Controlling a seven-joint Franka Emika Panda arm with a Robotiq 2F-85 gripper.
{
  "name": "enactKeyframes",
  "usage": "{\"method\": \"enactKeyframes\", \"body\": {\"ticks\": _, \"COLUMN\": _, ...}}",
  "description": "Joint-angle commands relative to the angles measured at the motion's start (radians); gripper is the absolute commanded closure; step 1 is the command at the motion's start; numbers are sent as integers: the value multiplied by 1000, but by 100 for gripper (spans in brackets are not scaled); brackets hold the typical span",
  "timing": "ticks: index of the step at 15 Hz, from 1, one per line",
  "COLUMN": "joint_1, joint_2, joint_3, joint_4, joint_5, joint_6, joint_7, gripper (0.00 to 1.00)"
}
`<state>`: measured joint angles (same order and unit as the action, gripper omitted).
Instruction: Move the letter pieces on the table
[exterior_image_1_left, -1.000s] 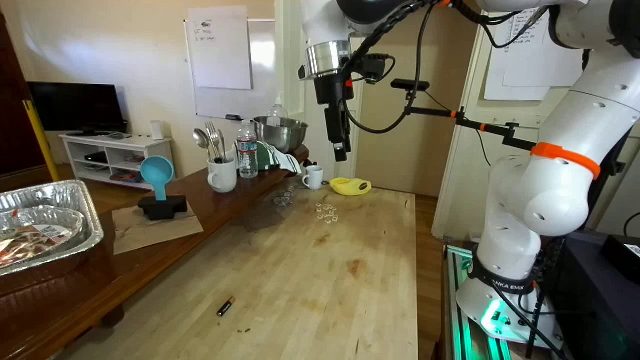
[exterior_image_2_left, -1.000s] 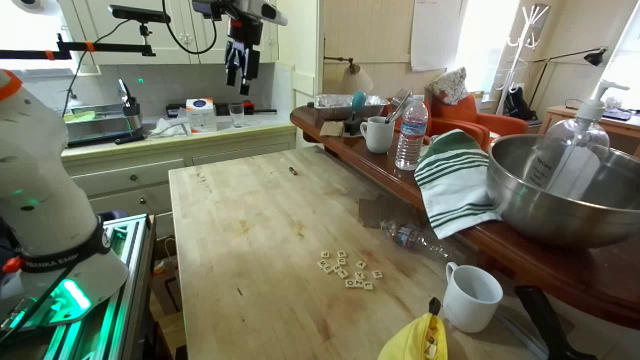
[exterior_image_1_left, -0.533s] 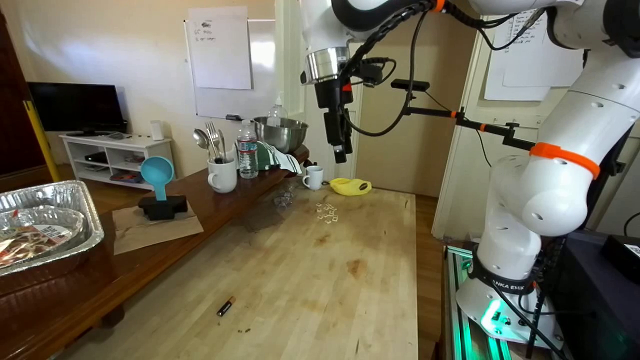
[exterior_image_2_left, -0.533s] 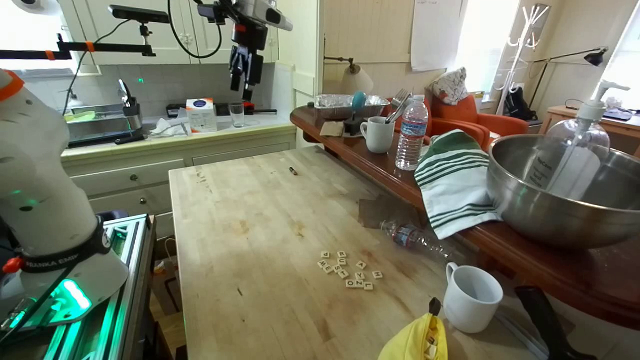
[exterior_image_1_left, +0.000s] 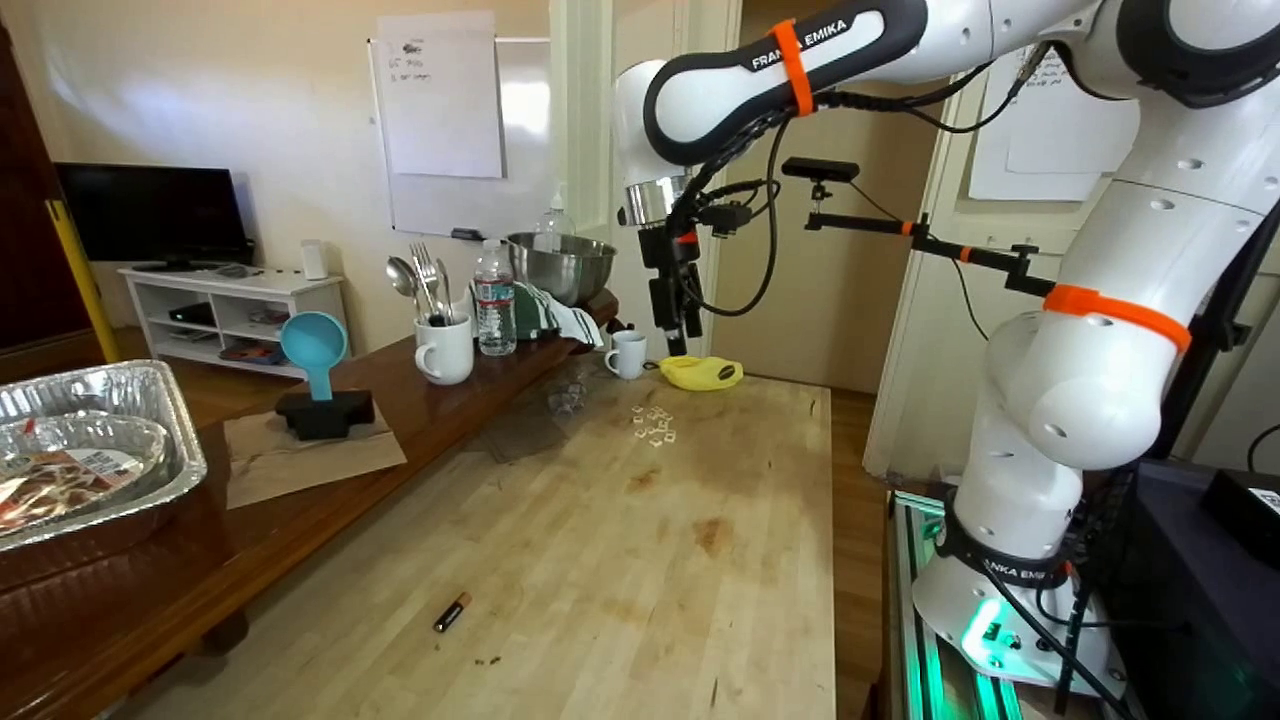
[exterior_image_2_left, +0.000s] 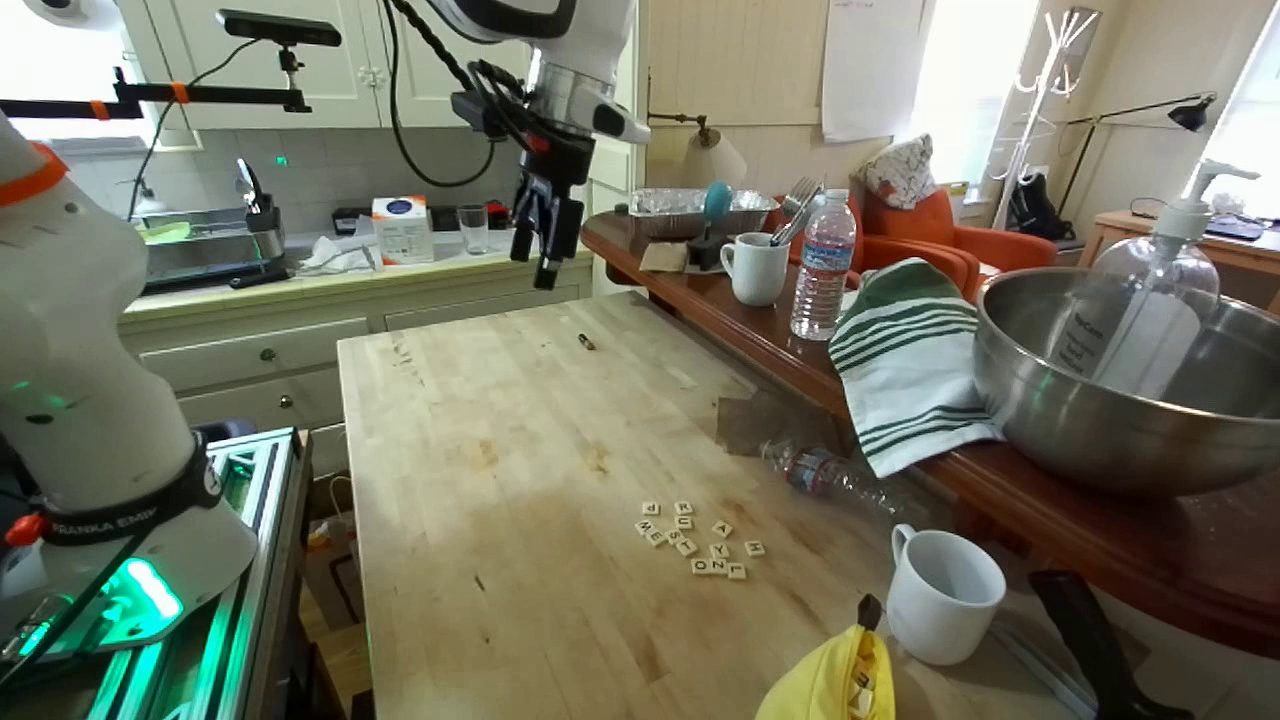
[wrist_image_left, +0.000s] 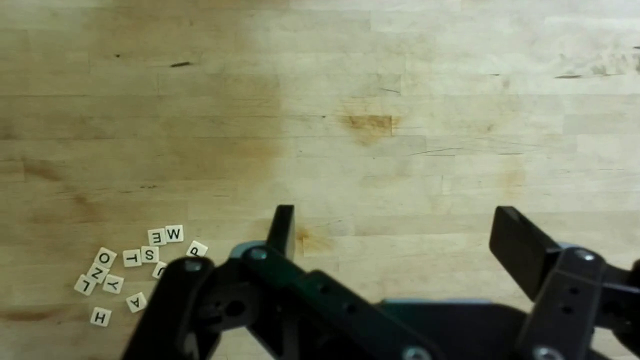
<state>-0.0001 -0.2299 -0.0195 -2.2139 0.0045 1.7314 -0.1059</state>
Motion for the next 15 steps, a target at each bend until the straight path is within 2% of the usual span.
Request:
{"method": "enactKeyframes", "body": {"ticks": 1, "joint_1": -13, "joint_2": 46, "joint_3": -42, "joint_4": -46, "joint_5": -21, "joint_6": 129, "joint_7": -177, "gripper": 0}}
{"method": "enactKeyframes", "body": {"ticks": 4, "joint_1": -31, "joint_2": 86, "joint_3": -72, "joint_4": -70, "joint_5": -13, "joint_6": 238, "joint_7": -282, "gripper": 0}}
{"method": "enactKeyframes", "body": {"ticks": 9, "joint_1": -60, "joint_2": 135, "joint_3": -104, "joint_4": -95, "joint_5": 48, "joint_6": 429, "joint_7": -314, "gripper": 0}}
{"method": "enactKeyframes", "body": {"ticks": 10, "joint_1": -63, "joint_2": 144, "joint_3": -108, "joint_4": -95, "joint_5": 76, "joint_6": 450, "joint_7": -307, "gripper": 0}}
{"method": "enactKeyframes", "body": {"ticks": 11, "joint_1": -60, "joint_2": 129, "joint_3": -95, "joint_4": -81, "joint_5": 30, "joint_6": 399, "joint_7": -290, "gripper": 0}}
{"method": "enactKeyframes", "body": {"ticks": 15, "joint_1": -67, "joint_2": 143, "joint_3": -100, "joint_4": -83, "joint_5": 57, "joint_6": 426, "joint_7": -290, "gripper": 0}}
